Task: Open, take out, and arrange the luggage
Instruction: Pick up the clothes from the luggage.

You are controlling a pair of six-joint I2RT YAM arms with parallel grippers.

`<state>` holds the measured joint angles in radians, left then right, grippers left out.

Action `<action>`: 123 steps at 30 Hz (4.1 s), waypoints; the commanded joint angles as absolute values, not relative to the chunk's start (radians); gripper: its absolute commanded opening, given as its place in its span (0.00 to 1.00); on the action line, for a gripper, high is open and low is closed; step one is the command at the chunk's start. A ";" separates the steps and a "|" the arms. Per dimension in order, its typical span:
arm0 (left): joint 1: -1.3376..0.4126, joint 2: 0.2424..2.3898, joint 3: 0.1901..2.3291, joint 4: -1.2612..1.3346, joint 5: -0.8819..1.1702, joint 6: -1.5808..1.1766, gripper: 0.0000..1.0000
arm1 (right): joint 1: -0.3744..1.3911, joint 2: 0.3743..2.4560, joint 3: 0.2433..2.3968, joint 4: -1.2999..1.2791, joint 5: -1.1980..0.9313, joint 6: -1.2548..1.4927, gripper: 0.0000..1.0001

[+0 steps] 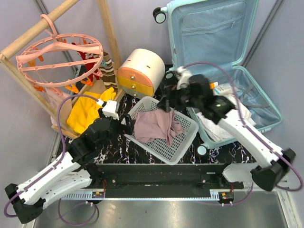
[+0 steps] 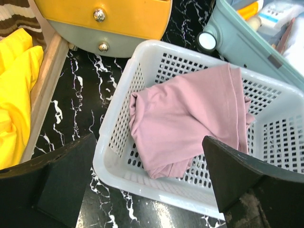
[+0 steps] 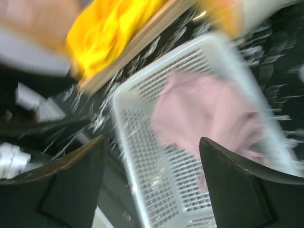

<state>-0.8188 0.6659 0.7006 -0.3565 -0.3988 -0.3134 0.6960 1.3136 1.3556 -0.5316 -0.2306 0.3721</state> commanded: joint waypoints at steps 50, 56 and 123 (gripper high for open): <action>-0.505 1.720 1.525 -0.511 0.345 -0.198 0.99 | -0.138 1.587 1.472 -0.802 -0.089 0.630 0.77; -0.497 1.707 1.531 -0.566 0.310 -0.157 0.99 | -0.065 1.845 1.701 -1.051 0.113 0.762 0.76; -0.495 1.405 1.285 -0.565 0.227 -0.179 0.99 | 0.078 1.625 1.424 -0.925 -0.261 0.273 0.00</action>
